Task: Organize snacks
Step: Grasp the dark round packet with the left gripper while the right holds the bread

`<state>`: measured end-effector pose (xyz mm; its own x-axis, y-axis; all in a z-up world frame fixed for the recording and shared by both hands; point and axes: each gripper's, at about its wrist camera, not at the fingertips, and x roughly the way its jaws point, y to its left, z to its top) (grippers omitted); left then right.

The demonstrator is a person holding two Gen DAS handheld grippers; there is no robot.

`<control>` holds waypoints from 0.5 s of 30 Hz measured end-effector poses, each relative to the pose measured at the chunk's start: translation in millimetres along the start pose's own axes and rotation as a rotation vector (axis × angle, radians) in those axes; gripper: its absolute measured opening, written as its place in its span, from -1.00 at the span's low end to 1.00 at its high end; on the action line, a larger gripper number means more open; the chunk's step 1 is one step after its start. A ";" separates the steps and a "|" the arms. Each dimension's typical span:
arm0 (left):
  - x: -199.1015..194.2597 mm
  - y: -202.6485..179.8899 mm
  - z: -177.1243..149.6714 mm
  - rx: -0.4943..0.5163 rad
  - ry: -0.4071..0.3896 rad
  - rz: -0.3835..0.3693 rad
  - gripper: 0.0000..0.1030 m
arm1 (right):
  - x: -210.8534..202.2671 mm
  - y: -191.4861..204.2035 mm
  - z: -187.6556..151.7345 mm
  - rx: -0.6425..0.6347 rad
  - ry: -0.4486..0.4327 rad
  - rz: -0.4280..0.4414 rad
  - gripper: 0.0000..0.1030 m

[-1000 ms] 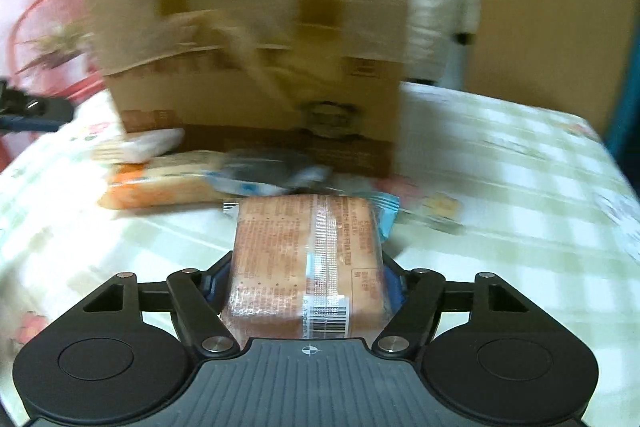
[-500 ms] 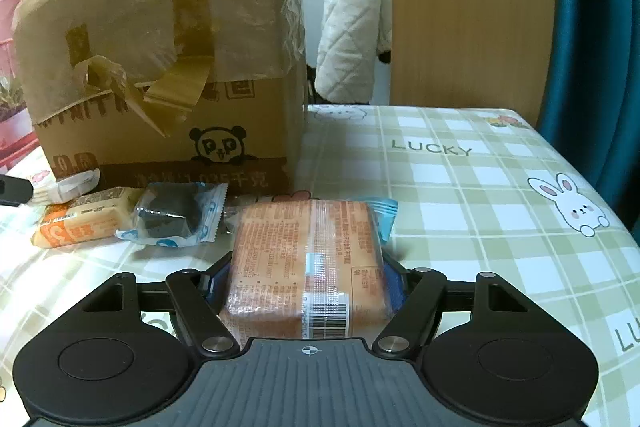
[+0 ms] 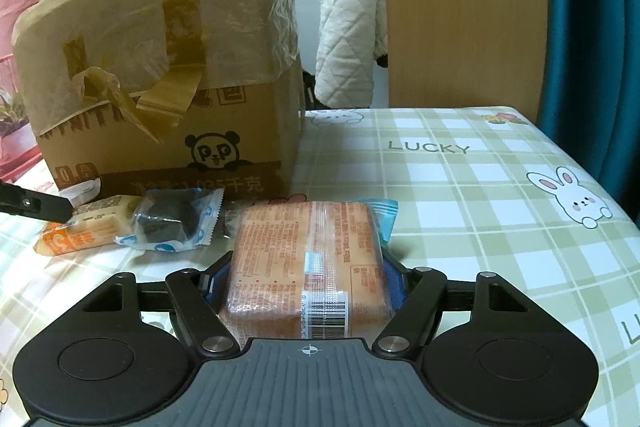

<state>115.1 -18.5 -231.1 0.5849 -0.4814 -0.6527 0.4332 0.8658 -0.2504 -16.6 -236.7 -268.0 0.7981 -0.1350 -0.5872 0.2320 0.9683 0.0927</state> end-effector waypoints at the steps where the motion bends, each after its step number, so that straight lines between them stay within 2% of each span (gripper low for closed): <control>1: 2.0 0.9 -0.1 -0.005 0.001 0.008 -0.22 | 0.3 0.5 -0.2 0.000 -0.001 0.000 0.31; 4: 5.8 4.1 -0.1 -0.022 0.001 0.027 -0.22 | -0.2 1.3 -1.0 -0.003 -0.003 0.003 0.31; 8: 11.2 0.1 6.7 -0.028 -0.002 0.009 -0.22 | -0.8 1.4 -1.5 0.001 -0.004 0.005 0.31; 15: 33.8 -36.8 22.4 0.033 -0.024 -0.045 -0.22 | -2.7 1.5 -2.7 0.014 -0.015 0.000 0.30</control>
<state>134.3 -69.7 -227.9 0.5808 -0.5233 -0.6236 0.4816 0.8385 -0.2551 -19.9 -234.3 -268.5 0.8064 -0.1384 -0.5749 0.2397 0.9653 0.1038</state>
